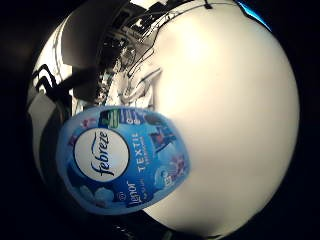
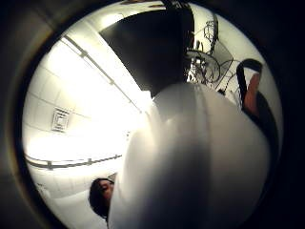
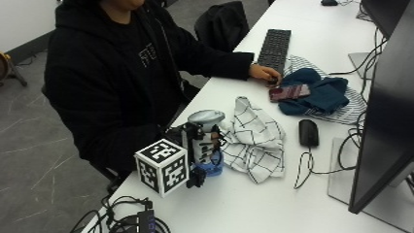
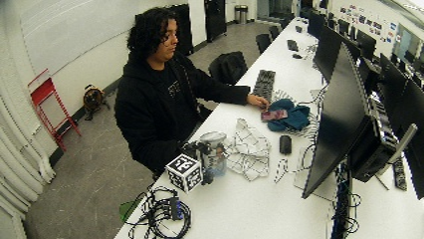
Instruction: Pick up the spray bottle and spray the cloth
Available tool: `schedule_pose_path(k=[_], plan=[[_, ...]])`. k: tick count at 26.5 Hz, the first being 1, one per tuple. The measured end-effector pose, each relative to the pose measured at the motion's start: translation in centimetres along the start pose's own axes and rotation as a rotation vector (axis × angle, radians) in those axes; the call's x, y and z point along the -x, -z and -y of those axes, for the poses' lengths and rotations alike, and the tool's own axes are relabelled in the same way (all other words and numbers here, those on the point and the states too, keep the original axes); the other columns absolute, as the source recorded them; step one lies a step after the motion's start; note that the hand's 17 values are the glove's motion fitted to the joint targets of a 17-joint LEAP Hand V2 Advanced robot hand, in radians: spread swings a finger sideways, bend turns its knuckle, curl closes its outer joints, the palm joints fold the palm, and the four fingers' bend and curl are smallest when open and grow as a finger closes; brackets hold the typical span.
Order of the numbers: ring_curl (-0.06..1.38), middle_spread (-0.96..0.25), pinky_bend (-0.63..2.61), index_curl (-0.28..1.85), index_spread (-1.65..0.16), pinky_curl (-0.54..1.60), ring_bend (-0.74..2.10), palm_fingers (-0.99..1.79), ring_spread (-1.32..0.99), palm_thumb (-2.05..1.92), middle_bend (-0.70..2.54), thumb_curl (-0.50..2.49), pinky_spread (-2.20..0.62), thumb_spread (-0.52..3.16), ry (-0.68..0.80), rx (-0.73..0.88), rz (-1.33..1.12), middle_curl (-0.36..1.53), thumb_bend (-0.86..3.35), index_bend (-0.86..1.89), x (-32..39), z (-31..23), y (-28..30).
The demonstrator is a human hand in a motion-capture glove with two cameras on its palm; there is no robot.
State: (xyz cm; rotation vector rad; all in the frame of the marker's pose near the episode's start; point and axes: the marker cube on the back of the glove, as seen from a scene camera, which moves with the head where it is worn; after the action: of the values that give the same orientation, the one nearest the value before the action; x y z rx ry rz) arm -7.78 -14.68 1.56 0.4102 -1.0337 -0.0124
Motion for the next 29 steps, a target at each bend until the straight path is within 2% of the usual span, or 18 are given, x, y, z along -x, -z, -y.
schedule_pose_path(k=[7,17,21,25,29], plan=[[0.46,-0.21,0.42,0.37,-0.29,0.39,0.72,1.47,-0.23,0.92,0.64,0.51,-0.30,0.57,0.099,-0.203,-0.012,0.50,-0.01,0.19,0.0,2.5,-1.7],[0.48,-0.21,0.47,0.44,-0.28,0.41,0.77,1.44,-0.23,0.92,0.69,0.57,-0.32,0.53,0.076,-0.121,-0.023,0.53,-0.03,0.24,0.3,0.4,0.3],[0.48,-0.21,0.48,0.46,-0.28,0.41,0.78,1.43,-0.22,0.93,0.70,0.60,-0.32,0.52,0.046,-0.099,-0.111,0.54,-0.03,0.25,2.0,-0.5,0.9],[0.48,-0.20,0.48,0.47,-0.28,0.42,0.79,1.43,-0.22,0.94,0.71,0.61,-0.31,0.52,-0.003,0.058,-0.278,0.54,-0.02,0.26,6.1,-0.8,2.5],[0.49,-0.20,0.48,0.49,-0.27,0.42,0.79,1.42,-0.22,0.95,0.71,0.63,-0.30,0.51,-0.054,0.345,-0.543,0.54,-0.03,0.27,9.9,-0.9,2.8]])
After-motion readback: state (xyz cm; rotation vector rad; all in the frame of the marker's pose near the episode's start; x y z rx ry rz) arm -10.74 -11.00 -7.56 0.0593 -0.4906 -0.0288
